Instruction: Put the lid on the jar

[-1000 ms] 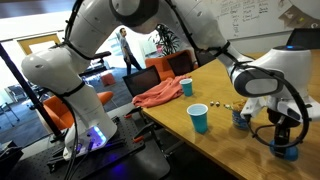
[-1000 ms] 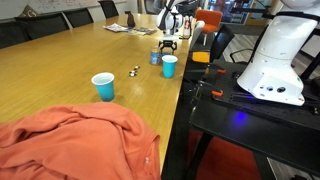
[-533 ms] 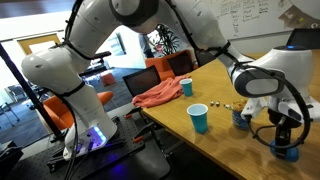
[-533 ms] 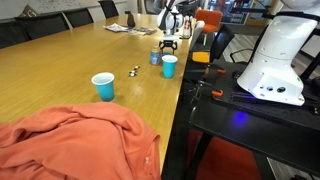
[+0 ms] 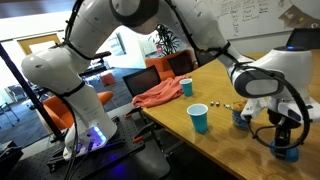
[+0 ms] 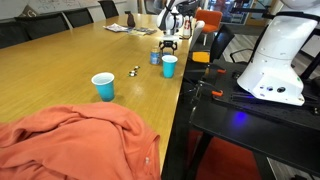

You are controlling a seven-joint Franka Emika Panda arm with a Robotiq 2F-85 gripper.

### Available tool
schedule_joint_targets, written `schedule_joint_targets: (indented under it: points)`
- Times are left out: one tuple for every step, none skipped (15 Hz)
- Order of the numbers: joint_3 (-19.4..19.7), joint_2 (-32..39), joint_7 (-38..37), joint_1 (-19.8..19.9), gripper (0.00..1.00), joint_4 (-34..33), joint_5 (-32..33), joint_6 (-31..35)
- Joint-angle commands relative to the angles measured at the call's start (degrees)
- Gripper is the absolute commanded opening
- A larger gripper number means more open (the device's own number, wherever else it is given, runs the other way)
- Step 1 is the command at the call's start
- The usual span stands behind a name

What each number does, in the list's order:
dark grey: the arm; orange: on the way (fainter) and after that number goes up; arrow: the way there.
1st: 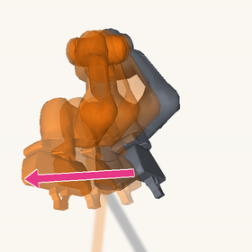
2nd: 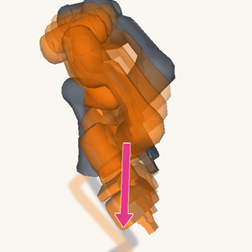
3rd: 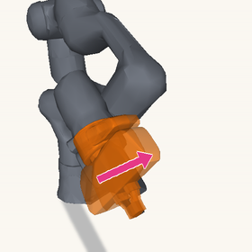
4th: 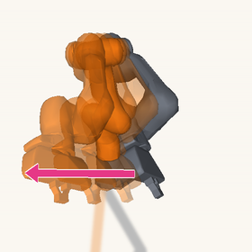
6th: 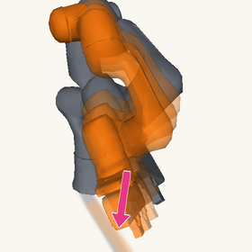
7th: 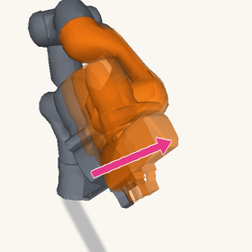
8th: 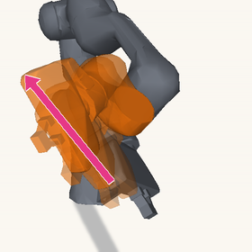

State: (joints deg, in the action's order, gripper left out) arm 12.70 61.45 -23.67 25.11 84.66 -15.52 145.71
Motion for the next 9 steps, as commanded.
schedule_joint_targets:
  points:
    - [0.7, 0.8, 0.6, -0.7, 0.74, -0.8, -0.4, -0.7]
    - [0.7, 0.9, 0.6, -0.8, 0.72, -0.7, -0.4, -0.6]
    - [0.7, 0.9, 0.6, -0.8, 0.70, -0.5, -0.5, -0.5]
    - [0.8, 1.0, 0.6, -0.9, 0.61, -0.5, -0.5, -0.5]
    - [0.8, 0.9, 0.6, -0.9, 0.55, -0.5, -0.5, -0.5]
    - [0.7, 0.4, 0.7, -0.9, 0.54, -0.1, -0.6, -0.3]
    - [0.4, -1.0, 1.0, -0.9, 0.54, 1.2, -0.9, 0.2]
    - [0.0, -3.3, 1.4, -1.0, 0.54, 3.2, -1.3, 0.6]
    - [-0.3, -5.3, 1.6, -1.1, 0.54, 4.8, -1.6, 0.7]
